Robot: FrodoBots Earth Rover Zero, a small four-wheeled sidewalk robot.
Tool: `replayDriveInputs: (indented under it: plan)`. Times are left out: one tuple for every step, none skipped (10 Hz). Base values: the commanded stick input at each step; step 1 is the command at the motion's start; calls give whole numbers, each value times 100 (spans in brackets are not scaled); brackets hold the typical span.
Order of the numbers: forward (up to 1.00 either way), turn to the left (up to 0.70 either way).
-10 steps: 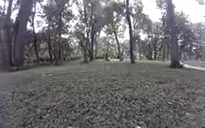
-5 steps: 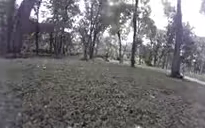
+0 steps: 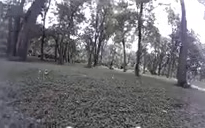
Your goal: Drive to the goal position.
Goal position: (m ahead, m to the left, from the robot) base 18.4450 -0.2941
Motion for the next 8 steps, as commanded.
replayDriveInputs:
  plan:
    - [70, 0]
    - [70, 0]
    - [70, 0]
    - [70, 0]
    - [70, 0]
    - [70, 0]
    - [70, 0]
    - [70, 0]
